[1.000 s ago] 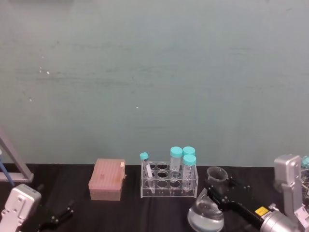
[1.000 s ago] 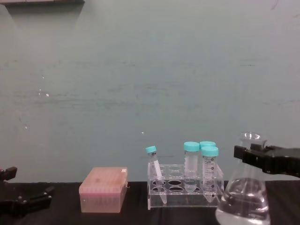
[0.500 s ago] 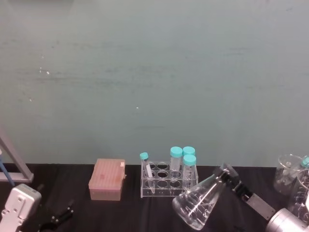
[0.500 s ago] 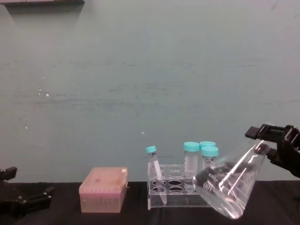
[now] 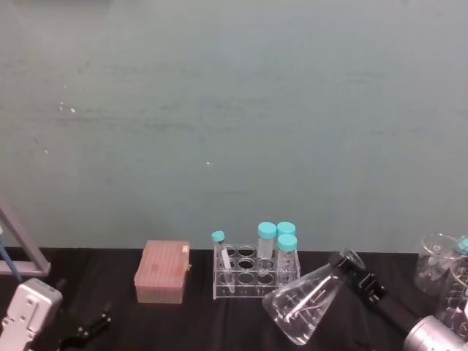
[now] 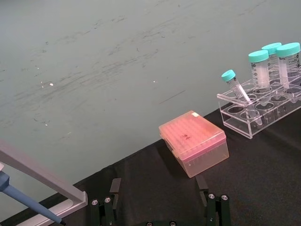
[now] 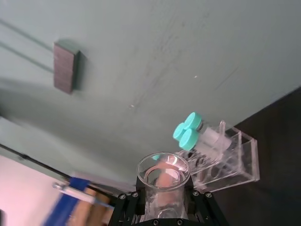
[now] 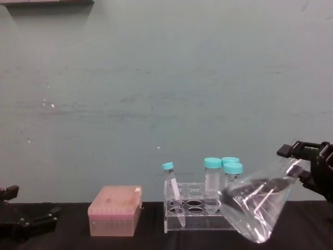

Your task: Pick up the beaker with the right gripper, shake it three times, and then put it down.

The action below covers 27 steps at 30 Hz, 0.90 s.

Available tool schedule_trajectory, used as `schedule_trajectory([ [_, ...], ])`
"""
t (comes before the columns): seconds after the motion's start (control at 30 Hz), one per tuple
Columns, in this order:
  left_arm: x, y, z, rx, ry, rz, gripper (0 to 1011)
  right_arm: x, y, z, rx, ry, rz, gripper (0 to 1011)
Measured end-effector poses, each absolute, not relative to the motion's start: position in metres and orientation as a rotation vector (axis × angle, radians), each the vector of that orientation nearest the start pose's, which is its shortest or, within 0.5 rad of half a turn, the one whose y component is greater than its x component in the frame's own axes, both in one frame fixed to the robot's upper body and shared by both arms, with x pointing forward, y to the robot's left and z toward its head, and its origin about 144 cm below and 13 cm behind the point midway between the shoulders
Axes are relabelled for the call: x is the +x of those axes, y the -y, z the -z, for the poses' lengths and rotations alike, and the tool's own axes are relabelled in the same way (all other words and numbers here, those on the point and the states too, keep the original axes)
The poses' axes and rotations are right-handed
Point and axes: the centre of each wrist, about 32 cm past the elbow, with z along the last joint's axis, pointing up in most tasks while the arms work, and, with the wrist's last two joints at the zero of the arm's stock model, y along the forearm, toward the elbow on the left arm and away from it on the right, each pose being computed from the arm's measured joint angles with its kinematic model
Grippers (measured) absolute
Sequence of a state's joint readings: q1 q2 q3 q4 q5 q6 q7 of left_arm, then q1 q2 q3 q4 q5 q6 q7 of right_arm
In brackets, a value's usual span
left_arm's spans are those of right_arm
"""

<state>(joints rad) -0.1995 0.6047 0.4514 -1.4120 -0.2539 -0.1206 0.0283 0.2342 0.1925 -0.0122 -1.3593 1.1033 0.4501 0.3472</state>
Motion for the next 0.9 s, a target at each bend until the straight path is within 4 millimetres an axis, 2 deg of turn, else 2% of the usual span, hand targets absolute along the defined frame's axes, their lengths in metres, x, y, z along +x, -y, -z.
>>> schedule_trajectory([
  [0.07, 0.489, -0.310, -1.140, 0.304, 0.285, -1.248, 1000, 0.525, 0.290, -1.164, 0.502, -0.813, 0.947, 450],
  [0.17, 0.489, -0.310, -1.140, 0.304, 0.285, -1.248, 1000, 0.528, 0.290, -1.168, 0.378, -0.606, 0.971, 450],
  [0.2, 0.489, -0.310, -1.140, 0.304, 0.285, -1.248, 1000, 0.529, 0.290, -1.171, 0.305, -0.464, 0.975, 450],
  [0.27, 0.489, -0.310, -1.140, 0.304, 0.285, -1.248, 1000, 0.529, 0.290, -1.173, 0.228, -0.305, 0.977, 450],
  [0.3, 0.489, -0.310, -1.140, 0.304, 0.285, -1.248, 1000, 0.530, 0.291, -1.175, 0.155, -0.147, 0.977, 450],
  [0.33, 0.489, -0.310, -1.140, 0.305, 0.285, -1.248, 1000, 0.530, 0.291, -1.175, 0.155, -0.147, 0.977, 450],
  [0.37, 0.489, -0.310, -1.140, 0.304, 0.285, -1.248, 1000, 0.531, 0.291, -1.177, 0.085, 0.007, 0.971, 450],
  [0.5, 0.489, -0.310, -1.140, 0.304, 0.285, -1.248, 1000, 0.532, 0.295, -1.181, -0.122, 0.399, 0.968, 450],
  [0.6, 0.489, -0.310, -1.140, 0.304, 0.285, -1.248, 1000, 0.534, 0.298, -1.184, -0.237, 0.577, 0.966, 450],
  [0.9, 0.489, -0.310, -1.140, 0.304, 0.285, -1.248, 1000, 0.537, 0.304, -1.186, -0.433, 0.823, 0.954, 450],
])
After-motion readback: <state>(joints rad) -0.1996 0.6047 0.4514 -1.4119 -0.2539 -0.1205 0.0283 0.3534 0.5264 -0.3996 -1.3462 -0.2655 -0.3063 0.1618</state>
